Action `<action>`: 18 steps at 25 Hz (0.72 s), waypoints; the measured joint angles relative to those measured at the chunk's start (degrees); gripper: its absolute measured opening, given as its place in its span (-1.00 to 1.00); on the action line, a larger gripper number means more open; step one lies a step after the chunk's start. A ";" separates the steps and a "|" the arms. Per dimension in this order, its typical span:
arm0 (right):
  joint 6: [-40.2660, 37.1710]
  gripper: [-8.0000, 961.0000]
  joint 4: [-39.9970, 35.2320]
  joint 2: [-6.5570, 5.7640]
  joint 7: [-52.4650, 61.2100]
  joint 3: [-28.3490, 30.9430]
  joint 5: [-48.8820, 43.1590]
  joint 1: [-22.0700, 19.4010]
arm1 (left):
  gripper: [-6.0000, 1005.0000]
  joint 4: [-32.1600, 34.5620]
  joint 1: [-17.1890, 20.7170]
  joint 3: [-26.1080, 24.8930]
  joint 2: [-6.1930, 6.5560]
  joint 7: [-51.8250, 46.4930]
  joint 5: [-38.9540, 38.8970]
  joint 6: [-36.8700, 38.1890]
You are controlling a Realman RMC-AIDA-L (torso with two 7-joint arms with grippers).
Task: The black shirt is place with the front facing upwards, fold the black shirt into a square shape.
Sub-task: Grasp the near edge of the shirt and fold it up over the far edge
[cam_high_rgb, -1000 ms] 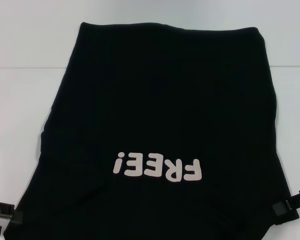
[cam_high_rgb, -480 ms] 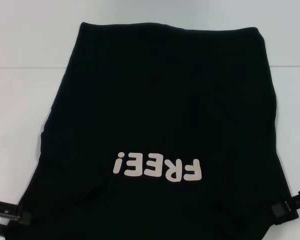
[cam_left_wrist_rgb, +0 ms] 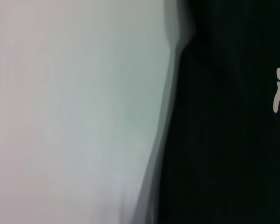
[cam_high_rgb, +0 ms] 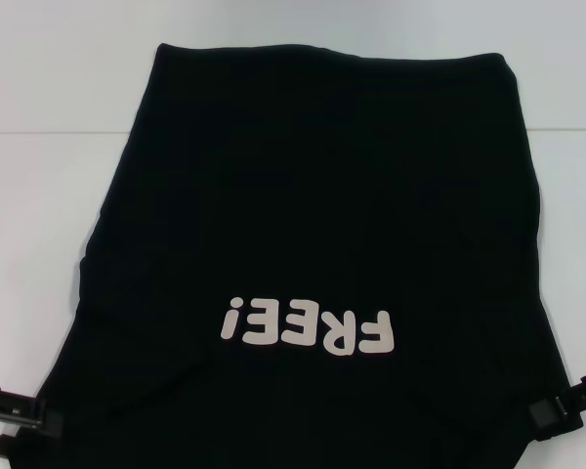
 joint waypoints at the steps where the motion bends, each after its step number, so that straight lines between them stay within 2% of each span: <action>1: 0.00 -0.81 0.00 0.00 0.00 0.00 -0.01 0.02 | 0.72 0.00 0.00 0.05 -0.03 0.05 0.00 0.01; 8: -0.09 -0.81 0.00 0.00 0.00 0.00 0.00 0.05 | 0.72 0.61 -0.41 0.26 -0.63 0.90 -0.05 0.37; 16: -0.42 -0.81 0.00 0.00 0.05 0.01 0.00 -0.03 | 0.28 3.06 -0.05 1.01 -1.59 0.90 0.02 -1.26; 18: -0.42 -0.81 0.00 0.01 0.06 0.01 0.03 -0.08 | 0.09 3.10 -0.20 1.48 -1.87 0.93 0.08 -1.30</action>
